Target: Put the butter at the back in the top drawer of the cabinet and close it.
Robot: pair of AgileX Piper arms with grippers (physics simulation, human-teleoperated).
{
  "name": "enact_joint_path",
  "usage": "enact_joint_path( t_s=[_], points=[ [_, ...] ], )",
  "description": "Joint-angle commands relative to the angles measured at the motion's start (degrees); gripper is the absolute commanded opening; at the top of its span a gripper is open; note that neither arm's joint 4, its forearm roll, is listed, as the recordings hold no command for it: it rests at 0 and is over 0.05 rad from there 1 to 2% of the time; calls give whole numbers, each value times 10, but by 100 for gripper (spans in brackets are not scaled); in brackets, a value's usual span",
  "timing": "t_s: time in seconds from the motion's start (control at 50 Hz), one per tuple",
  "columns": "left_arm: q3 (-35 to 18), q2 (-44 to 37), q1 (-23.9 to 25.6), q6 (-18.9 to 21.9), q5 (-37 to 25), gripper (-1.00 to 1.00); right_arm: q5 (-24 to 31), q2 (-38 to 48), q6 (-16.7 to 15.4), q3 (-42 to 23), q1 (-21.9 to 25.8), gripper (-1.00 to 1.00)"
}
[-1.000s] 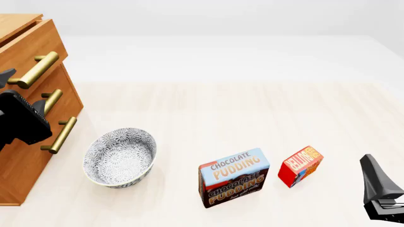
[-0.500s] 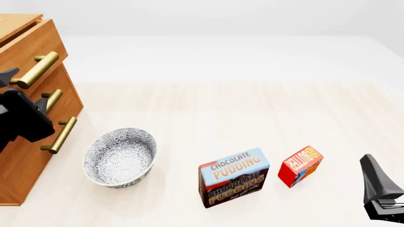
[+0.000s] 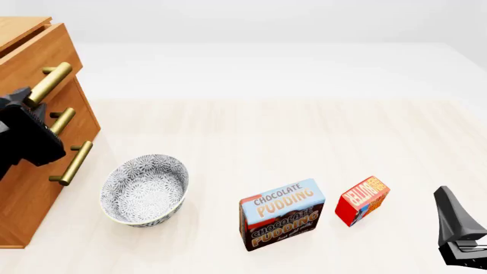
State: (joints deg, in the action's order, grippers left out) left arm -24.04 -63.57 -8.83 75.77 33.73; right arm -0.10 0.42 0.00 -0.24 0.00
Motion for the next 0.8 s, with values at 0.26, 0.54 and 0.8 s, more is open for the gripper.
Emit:
enact_joint_path(
  t_s=[0.26,0.54,0.8],
  points=[
    [11,-2,0,1,-3,-100,0,0,0,0,0,100],
    [16,-1,5,0,0,-100,0,0,0,0,0,100],
    [16,-7,16,-5,5,-100,0,0,0,0,0,100]
  ],
)
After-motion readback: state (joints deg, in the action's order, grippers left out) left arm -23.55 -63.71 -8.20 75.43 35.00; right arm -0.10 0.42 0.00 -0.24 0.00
